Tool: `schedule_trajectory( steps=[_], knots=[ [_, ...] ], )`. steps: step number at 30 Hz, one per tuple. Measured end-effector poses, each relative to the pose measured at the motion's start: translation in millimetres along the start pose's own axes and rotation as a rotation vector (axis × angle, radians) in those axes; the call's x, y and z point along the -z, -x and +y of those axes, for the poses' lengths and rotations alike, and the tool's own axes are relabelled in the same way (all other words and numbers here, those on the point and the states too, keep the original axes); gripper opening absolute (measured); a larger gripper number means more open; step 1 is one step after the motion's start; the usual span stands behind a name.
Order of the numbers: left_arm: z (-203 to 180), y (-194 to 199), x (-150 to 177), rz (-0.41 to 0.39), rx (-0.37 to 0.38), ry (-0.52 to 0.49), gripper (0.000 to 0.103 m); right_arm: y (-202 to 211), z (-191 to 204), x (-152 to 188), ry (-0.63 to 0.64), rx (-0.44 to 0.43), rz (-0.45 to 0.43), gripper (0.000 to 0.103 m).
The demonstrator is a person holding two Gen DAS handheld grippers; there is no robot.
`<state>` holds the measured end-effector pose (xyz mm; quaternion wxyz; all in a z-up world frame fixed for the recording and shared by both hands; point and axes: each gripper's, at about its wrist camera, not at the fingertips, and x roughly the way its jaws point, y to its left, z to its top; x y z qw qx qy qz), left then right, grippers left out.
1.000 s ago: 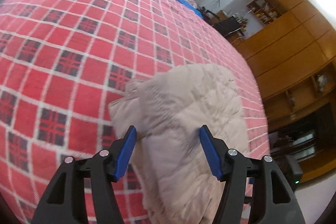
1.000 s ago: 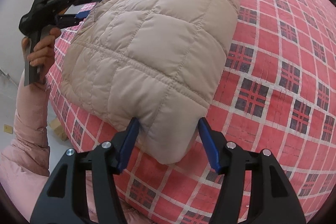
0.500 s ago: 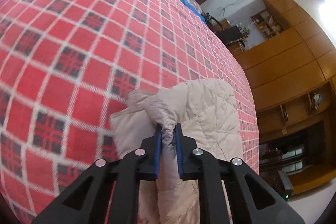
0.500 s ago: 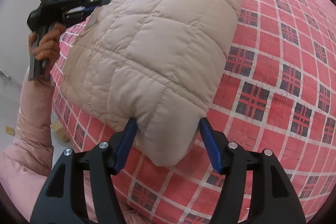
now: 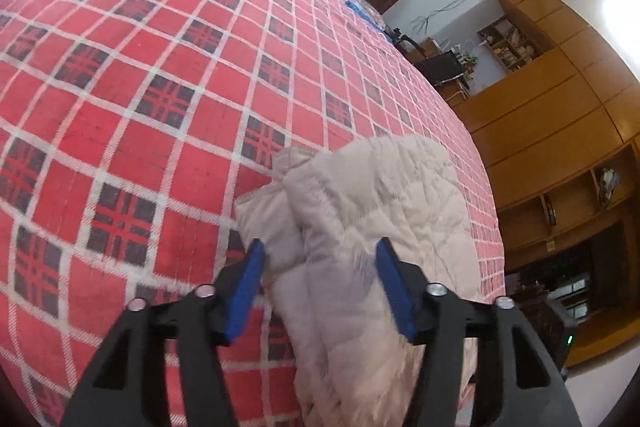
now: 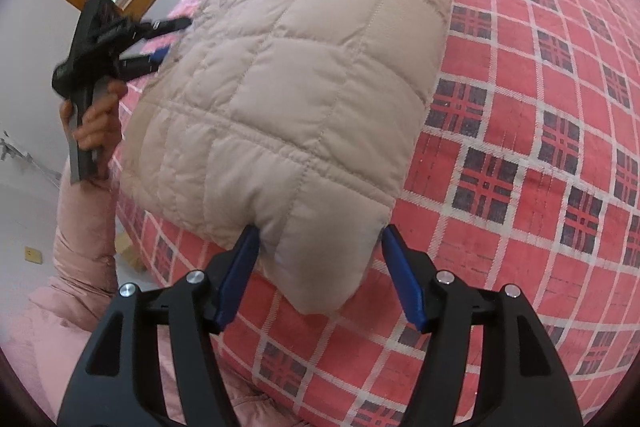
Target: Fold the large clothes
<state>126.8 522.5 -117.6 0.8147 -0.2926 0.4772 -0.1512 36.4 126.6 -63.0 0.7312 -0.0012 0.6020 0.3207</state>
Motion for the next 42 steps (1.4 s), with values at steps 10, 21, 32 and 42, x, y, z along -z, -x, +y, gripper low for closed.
schedule_trajectory(
  steps=[10,21,32,42],
  knots=[
    [3.0,26.0,40.5,-0.016,0.002,0.002,0.086,24.6,-17.7,-24.5,-0.052,0.061,-0.115,0.081],
    [-16.7,-4.4,35.6,0.047,-0.043,-0.069,0.089,5.2,-23.6,-51.3,-0.09,0.026,-0.115,0.086],
    [-11.8,-29.9,42.9,0.088,0.051,-0.058,0.094,-8.8,-40.1,-69.6,-0.12,-0.061,-0.099,0.091],
    [-1.8,-58.3,49.4,0.161,0.243,0.051,0.099,-38.2,-65.0,-78.6,-0.208,-0.252,-0.031,0.095]
  ],
)
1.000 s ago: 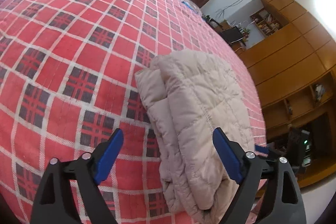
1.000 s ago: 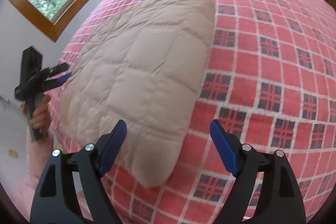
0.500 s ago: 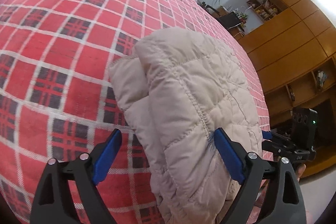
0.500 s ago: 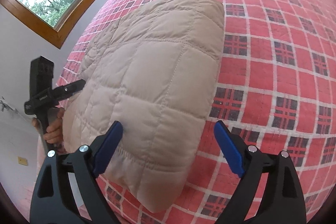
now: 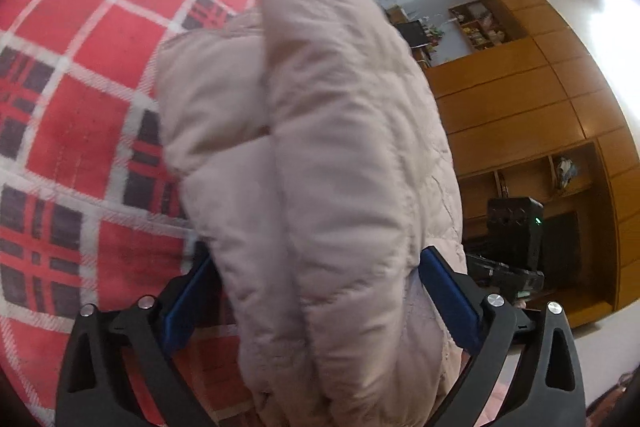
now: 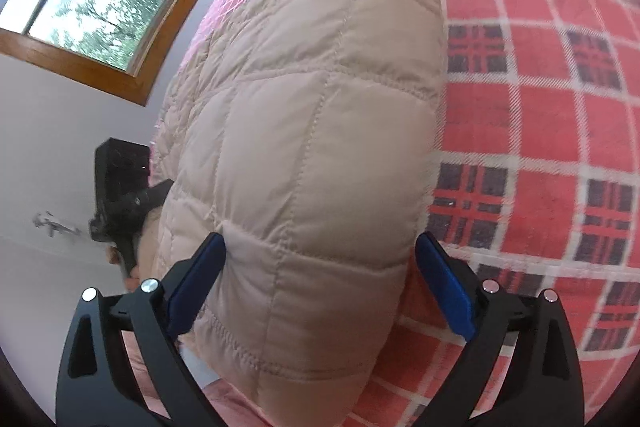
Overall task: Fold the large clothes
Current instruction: 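Grasp the bundle with both tools and lift it off the bed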
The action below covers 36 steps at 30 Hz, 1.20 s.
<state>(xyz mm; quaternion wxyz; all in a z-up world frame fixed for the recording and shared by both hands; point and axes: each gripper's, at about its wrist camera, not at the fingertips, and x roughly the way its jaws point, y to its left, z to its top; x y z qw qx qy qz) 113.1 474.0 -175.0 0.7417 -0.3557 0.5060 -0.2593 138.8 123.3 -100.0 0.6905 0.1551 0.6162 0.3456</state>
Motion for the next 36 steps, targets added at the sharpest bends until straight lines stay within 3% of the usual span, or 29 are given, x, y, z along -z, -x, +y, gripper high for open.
schedule_trajectory(
  steps=[2,9,11,15,20,25,36],
  knots=[
    [-6.4,-8.8,2.5,0.035,0.035,-0.011,0.099,-3.2,-3.6,-1.2,-0.016,-0.035,0.013,0.096],
    [-16.2,-21.5,0.6,0.057,0.037,-0.042,0.097,-9.3,-10.0,-4.3,-0.025,-0.079,0.026,0.098],
    [-17.7,-21.0,-0.7,0.048,0.024,-0.052,0.087,-8.6,-10.5,-4.0,-0.008,-0.075,0.018,0.096],
    [-28.5,-17.6,-0.2,0.024,-0.007,-0.098,0.062,-2.6,-5.8,-0.6,0.035,-0.057,-0.008,0.074],
    [-51.0,-13.9,2.7,-0.012,-0.045,-0.181,0.048,7.1,-5.2,5.5,0.059,-0.071,-0.029,0.062],
    [-78.4,-16.9,-1.9,-0.03,-0.028,-0.221,0.045,35.0,-1.7,9.8,0.097,-0.065,-0.083,0.059],
    [-171.7,-56.3,-41.2,-0.061,0.033,-0.353,0.044,147.8,-15.3,-1.5,0.126,0.029,-0.236,0.059]
  ],
)
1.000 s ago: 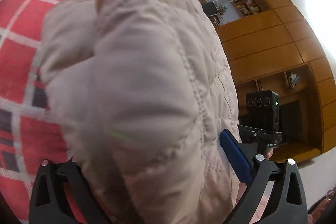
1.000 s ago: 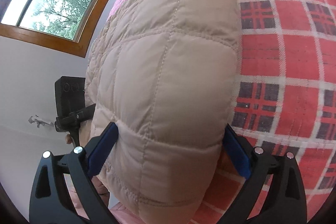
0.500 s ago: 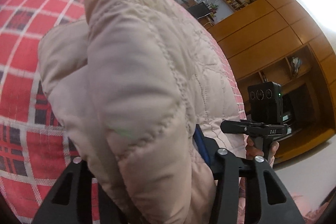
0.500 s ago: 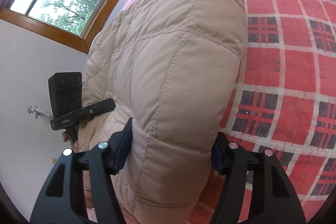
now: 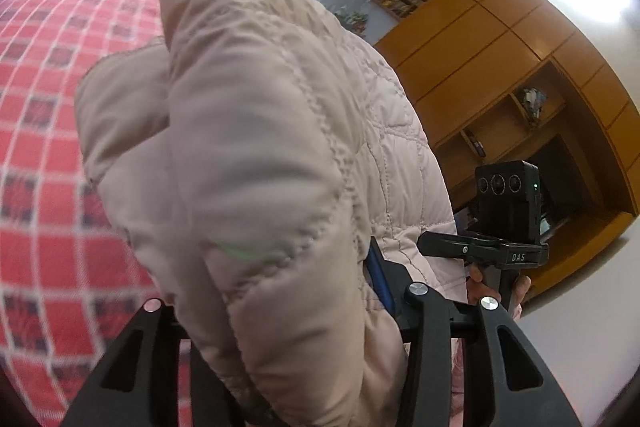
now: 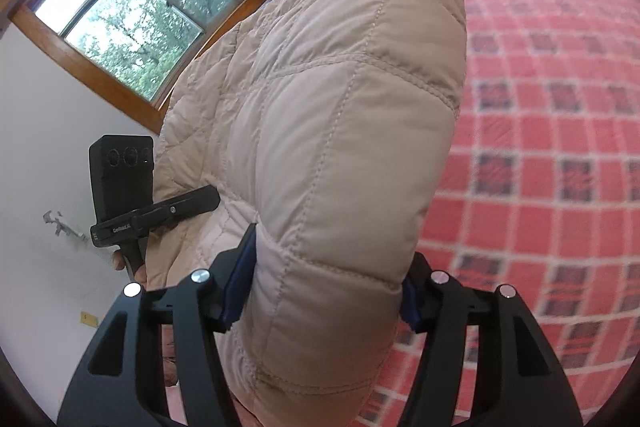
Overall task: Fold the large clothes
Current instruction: 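Grasp the bundle with both tools and lift it off the bed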
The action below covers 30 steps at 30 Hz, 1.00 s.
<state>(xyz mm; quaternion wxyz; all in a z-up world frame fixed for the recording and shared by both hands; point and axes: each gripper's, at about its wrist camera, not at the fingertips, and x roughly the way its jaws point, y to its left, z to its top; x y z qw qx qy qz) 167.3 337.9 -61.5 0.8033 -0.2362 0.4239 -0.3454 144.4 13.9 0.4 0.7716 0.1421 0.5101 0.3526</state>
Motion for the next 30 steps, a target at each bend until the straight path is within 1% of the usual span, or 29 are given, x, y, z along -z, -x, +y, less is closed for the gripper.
schedule_trajectory(
  steps=[3,7,11,14,21,26,30],
  knots=[
    [-9.9,-21.3,-21.5,-0.003,0.008,-0.014,0.044,17.6,-15.2,-13.7,-0.008,0.028,-0.023,0.059],
    [-8.6,-46.1,-40.2,-0.005,0.011,-0.016,0.044,27.0,-42.5,-32.2,-0.026,0.05,-0.037,0.059],
    [8.3,-65.1,-48.3,0.003,0.004,0.02,0.044,16.8,-63.8,-49.6,-0.046,0.063,-0.027,0.06],
    [17.5,-81.1,-54.2,0.019,-0.014,0.055,0.045,-1.6,-80.9,-62.5,-0.075,0.062,0.0,0.06],
    [44.4,-108.7,-50.0,0.062,-0.033,0.111,0.045,-32.5,-119.5,-69.1,-0.13,0.05,0.052,0.06],
    [57.3,-122.5,-44.3,0.087,-0.052,0.119,0.047,-49.5,-136.3,-65.9,-0.158,0.05,0.077,0.061],
    [59.0,-123.7,-40.6,0.083,-0.058,0.102,0.049,-57.8,-147.1,-61.1,-0.173,0.029,0.074,0.064]
  ],
)
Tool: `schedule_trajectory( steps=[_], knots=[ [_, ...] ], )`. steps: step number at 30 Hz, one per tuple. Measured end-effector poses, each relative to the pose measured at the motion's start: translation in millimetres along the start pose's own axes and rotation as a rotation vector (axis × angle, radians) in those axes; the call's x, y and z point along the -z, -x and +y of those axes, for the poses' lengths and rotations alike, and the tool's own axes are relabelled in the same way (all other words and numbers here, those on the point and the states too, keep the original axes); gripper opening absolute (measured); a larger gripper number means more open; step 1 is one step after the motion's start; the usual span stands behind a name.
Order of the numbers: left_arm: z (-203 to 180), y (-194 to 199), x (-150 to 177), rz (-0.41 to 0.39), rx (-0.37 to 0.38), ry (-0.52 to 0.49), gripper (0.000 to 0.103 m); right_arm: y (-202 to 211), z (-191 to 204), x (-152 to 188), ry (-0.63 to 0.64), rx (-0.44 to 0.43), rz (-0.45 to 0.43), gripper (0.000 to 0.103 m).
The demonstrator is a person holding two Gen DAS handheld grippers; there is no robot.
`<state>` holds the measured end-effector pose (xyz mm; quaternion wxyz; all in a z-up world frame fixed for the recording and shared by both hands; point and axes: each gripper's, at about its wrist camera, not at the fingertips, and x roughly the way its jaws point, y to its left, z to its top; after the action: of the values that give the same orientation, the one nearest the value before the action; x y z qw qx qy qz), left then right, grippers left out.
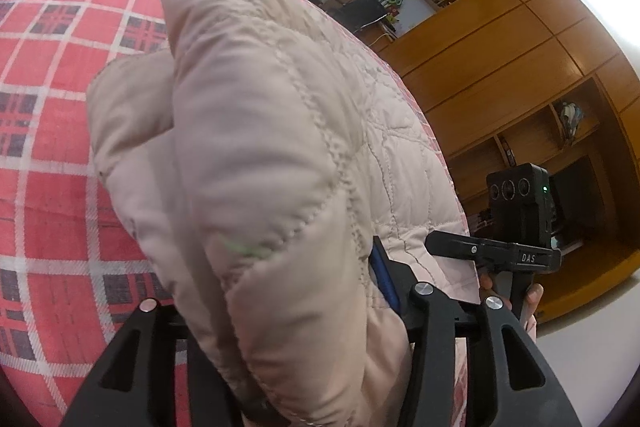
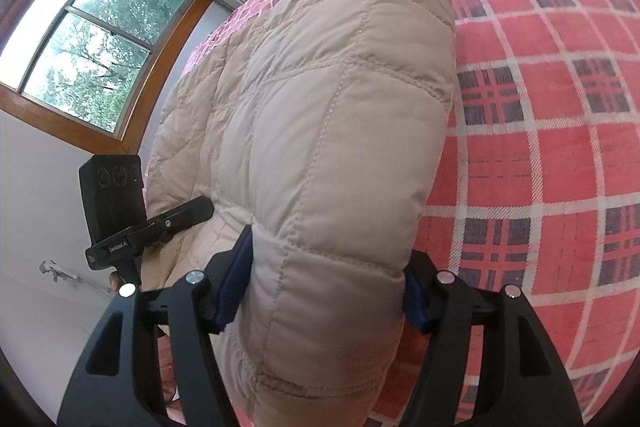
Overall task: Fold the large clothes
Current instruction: 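Grasp the bundle with both tools and lift it off the bed, then set the folded bundle down on the bed and open both tools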
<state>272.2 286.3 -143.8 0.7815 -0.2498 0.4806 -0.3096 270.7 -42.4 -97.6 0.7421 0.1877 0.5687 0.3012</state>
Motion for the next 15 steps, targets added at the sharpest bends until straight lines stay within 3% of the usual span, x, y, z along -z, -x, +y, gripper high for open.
schedule_trajectory(
  steps=[11,15],
  knots=[
    [-16.7,-9.3,-4.3,-0.014,-0.049,-0.028,0.058,-4.4,-13.2,13.0,-0.018,-0.03,-0.046,0.071],
    [-27.0,0.1,-3.3,-0.025,-0.109,-0.008,0.068,12.5,-3.6,24.5,0.013,0.028,-0.083,0.085]
  ],
)
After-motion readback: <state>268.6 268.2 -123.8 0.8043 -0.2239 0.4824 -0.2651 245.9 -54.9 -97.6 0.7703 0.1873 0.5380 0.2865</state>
